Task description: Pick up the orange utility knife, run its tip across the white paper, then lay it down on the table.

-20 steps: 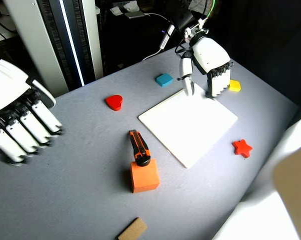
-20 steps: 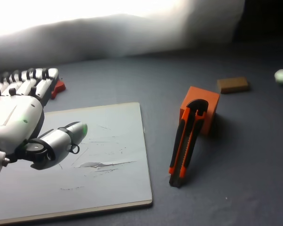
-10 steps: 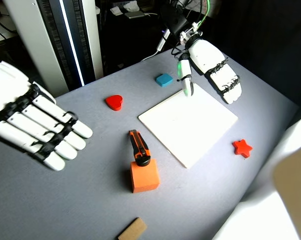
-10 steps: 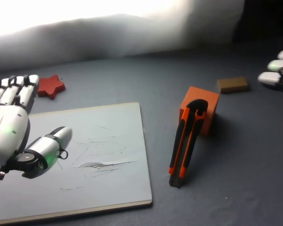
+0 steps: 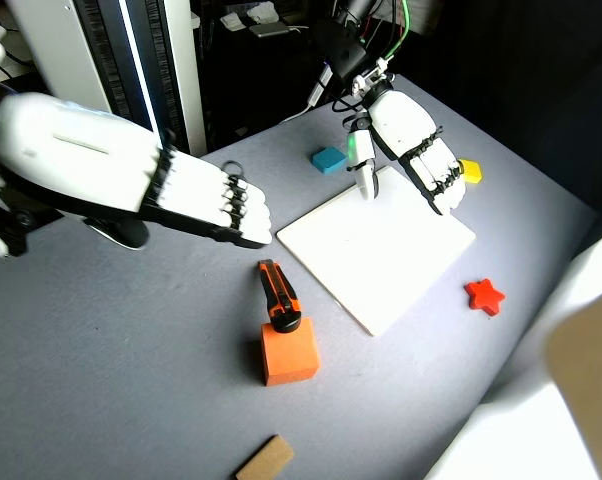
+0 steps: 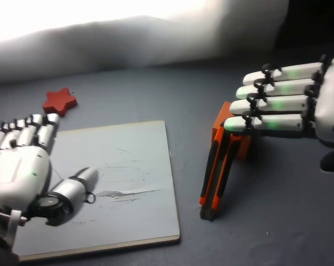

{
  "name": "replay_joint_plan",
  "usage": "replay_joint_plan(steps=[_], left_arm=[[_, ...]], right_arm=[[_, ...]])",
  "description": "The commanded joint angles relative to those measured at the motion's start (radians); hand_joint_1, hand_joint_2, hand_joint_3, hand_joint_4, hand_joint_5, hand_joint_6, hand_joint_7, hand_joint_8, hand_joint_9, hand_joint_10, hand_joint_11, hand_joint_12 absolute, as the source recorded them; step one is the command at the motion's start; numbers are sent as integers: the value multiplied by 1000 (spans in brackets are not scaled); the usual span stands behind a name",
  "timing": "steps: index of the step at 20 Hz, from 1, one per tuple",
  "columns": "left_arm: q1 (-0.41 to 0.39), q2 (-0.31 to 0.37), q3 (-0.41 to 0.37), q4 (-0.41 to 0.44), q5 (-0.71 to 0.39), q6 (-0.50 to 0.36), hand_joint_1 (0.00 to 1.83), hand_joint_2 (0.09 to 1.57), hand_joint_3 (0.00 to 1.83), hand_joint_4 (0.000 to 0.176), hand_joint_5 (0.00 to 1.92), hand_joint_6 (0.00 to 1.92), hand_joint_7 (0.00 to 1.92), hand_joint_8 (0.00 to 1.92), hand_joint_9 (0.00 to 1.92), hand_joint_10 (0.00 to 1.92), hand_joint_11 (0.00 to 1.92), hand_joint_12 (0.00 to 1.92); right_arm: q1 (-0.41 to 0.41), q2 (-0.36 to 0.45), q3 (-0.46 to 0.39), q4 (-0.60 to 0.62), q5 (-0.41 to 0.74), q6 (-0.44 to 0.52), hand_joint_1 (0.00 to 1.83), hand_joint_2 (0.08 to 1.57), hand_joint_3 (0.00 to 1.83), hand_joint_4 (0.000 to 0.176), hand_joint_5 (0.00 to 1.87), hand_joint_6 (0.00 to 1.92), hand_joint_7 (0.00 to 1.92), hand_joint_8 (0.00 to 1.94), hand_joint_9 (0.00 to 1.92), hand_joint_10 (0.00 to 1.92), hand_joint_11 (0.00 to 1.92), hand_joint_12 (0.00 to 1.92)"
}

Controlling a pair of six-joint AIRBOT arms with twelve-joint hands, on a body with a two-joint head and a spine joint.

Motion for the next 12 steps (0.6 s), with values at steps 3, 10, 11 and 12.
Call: replay_joint_plan(steps=[3,10,11,12], left_arm=[[-9,-4,8,58,-57,-18,141,1319,1,0,0,0,32,4,58,10,0,224],[13,-6,18,76,-26,-33,79,1329,5,0,0,0,0,0,0,0,0,5],[17,-6,19,81,-18,-34,81,1327,3,0,0,0,0,0,0,0,0,0],[18,-6,18,81,-12,-34,79,1327,3,0,0,0,0,0,0,0,0,0]], right_arm=[[3,-60,38,-87,-39,109,1142,1068,0,0,0,0,0,0,0,0,0,0],[-26,-255,153,-111,-150,129,1181,1041,0,0,0,0,0,0,0,0,0,0],[-34,-282,169,-111,-168,129,1176,1040,0,0,0,0,0,0,0,0,0,0],[-40,-302,178,-112,-180,129,1154,1043,0,0,0,0,0,0,0,0,0,0]])
